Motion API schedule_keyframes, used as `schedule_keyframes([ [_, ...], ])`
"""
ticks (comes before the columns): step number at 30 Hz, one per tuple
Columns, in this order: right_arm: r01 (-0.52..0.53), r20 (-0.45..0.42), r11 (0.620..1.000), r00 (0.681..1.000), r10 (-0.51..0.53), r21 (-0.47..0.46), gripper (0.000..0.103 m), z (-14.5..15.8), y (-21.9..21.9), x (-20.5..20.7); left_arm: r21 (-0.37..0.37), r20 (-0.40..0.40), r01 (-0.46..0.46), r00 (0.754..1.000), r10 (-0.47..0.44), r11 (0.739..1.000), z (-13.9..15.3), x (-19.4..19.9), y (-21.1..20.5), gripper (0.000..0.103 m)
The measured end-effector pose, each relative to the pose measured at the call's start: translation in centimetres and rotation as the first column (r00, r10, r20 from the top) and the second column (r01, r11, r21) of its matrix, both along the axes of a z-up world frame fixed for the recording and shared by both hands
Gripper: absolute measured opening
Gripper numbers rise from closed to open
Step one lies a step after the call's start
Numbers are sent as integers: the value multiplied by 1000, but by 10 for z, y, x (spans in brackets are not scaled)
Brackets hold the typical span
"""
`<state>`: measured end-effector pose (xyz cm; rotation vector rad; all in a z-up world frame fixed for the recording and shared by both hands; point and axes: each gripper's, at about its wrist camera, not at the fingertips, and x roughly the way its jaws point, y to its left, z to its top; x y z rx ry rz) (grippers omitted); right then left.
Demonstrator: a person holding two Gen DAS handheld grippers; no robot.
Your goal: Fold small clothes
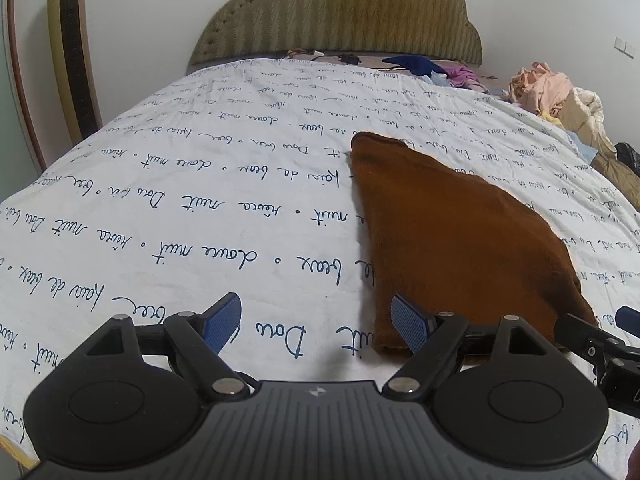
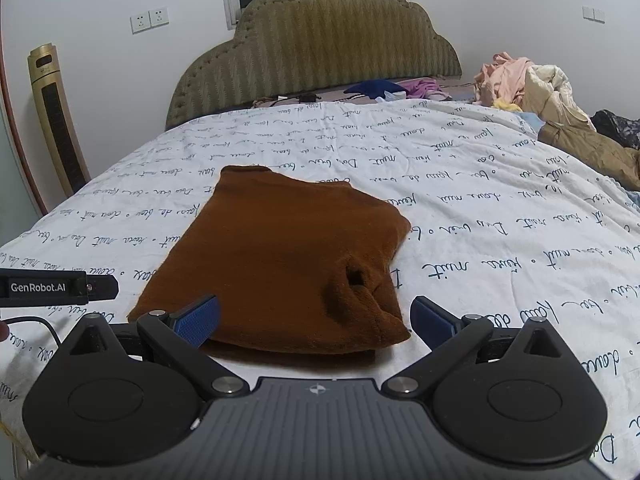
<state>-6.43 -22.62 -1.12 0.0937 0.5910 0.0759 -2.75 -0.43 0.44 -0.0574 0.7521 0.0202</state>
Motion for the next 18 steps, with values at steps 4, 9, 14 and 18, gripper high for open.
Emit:
schedule_keyframes([
  [4,-2,-5,1000,1000,2,-2,100,-2,-1,2,10,-4,-3,1000,3,1000,-2,2,-2,82],
  [9,-2,-7,1000,1000,2,5,100,-3,-4,2,19,4,8,1000,-8,1000,-2,1,-4,82],
  [14,1,-7,1000,1000,-1,5,100,-4,-5,2,-4,15,21,1000,-21,1000,0,2,-3,83],
  [18,-2,-7,1000,1000,2,-5,100,-4,-6,3,-21,2,26,1000,-26,999,-2,4,-2,83],
])
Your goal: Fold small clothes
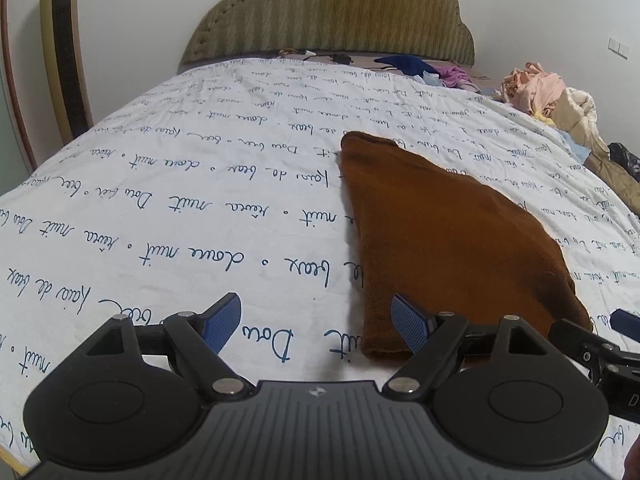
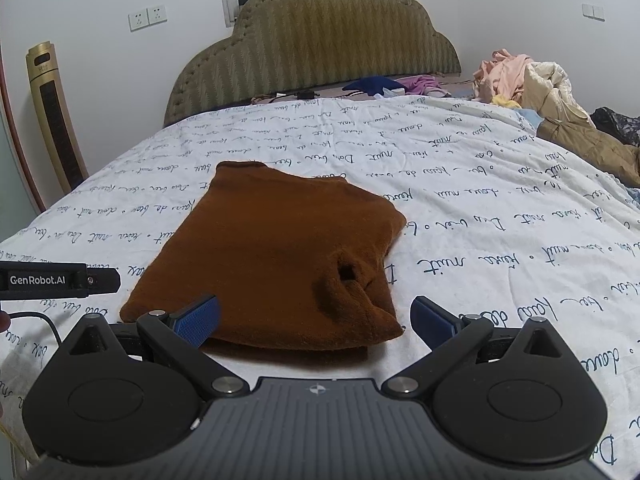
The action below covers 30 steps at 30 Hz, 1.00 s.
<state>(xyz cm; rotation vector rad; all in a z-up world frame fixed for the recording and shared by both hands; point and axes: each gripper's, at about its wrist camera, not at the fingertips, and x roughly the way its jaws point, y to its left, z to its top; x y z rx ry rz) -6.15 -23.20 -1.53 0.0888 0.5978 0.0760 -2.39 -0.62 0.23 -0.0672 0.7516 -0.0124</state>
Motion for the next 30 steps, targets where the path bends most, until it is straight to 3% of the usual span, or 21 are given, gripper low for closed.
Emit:
schedule_keyframes([
  [6,-2,7,1000,1000,2,-5,100,1,0,-1,27,11,-8,1000,8,1000,2,-1,-3,83],
  [15,0,7,1000,1000,0,-3,101,-1,-2,-3,-10,62,-16,998,17,1000,6,-7,0,89],
  [30,-6,7,1000,1000,6,-14,101,-2,-2,-3,-8,54,-12,998,13,1000,5,-7,1,89],
])
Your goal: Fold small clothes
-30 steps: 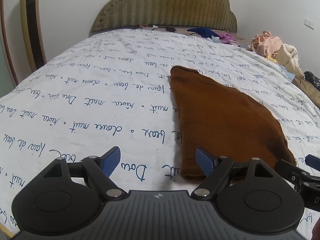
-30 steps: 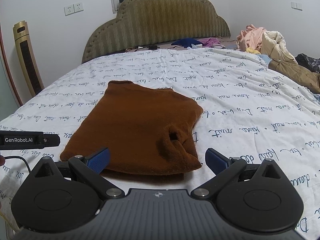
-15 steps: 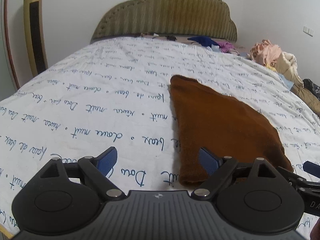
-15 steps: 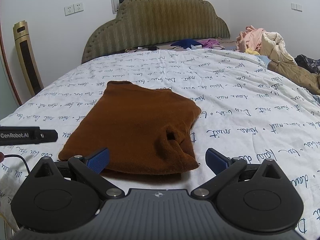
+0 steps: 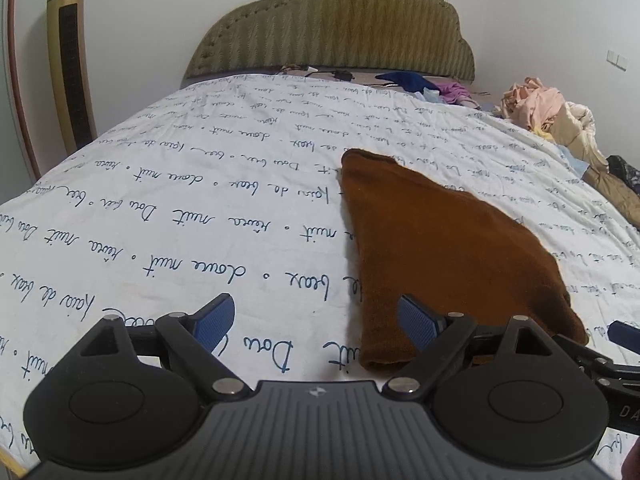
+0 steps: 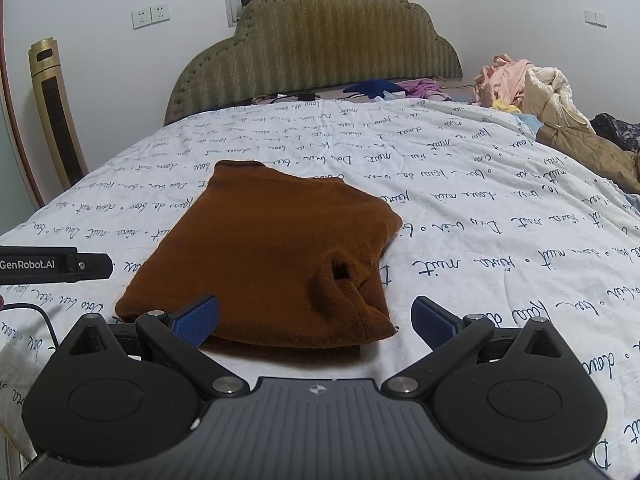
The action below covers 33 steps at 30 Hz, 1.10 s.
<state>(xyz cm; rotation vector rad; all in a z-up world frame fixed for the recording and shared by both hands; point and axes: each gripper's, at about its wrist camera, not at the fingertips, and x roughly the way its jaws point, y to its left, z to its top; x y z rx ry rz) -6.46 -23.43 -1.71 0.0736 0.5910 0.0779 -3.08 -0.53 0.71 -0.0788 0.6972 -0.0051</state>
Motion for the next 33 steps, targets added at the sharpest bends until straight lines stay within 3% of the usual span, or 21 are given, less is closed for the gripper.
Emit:
schedule_keyframes([
  [15,1,-2,1000,1000,-1,0,101,-2,-7,2,26,-47,-16,999,17,1000,-8,6,-3,90],
  [25,-6,-6,1000,1000,6,-6,101,-3,-6,2,95,14,-7,1000,5,995,-4,0,-11,90],
  [33,-7,-7,1000,1000,7,0,102,-4,-6,2,68,14,23,1000,-24,997,-2,1,-6,90],
])
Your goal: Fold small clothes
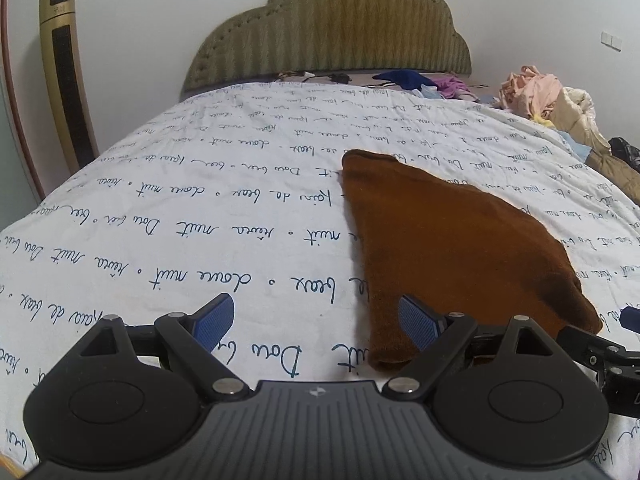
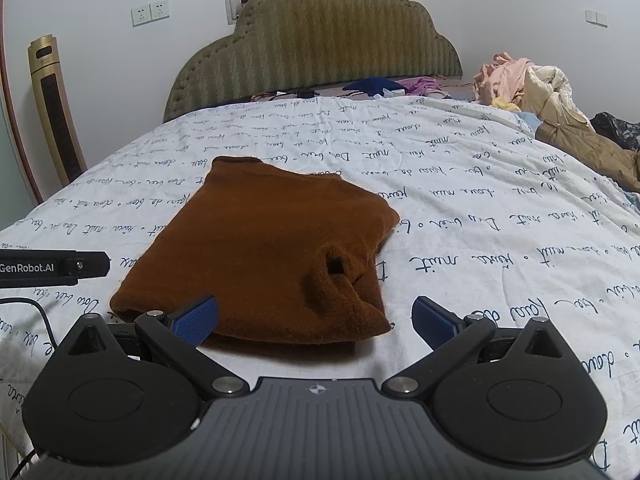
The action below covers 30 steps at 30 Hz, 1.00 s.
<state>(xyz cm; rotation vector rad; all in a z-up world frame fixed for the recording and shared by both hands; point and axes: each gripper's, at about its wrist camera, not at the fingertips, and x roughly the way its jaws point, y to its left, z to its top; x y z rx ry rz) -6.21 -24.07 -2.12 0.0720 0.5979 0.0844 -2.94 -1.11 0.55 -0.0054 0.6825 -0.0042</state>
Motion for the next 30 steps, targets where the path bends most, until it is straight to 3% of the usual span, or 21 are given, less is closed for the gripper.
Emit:
schedule_keyframes([
  [7,-4,-2,1000,1000,4,0,102,-1,0,0,-40,-35,7,999,-8,999,1,5,5,90],
  [16,-4,-1,1000,1000,4,-1,102,0,-1,0,4,-29,-14,999,14,1000,-1,4,1,90],
  [30,-7,-10,1000,1000,7,8,102,-3,-2,0,-6,-41,-12,999,11,1000,-3,5,3,89],
])
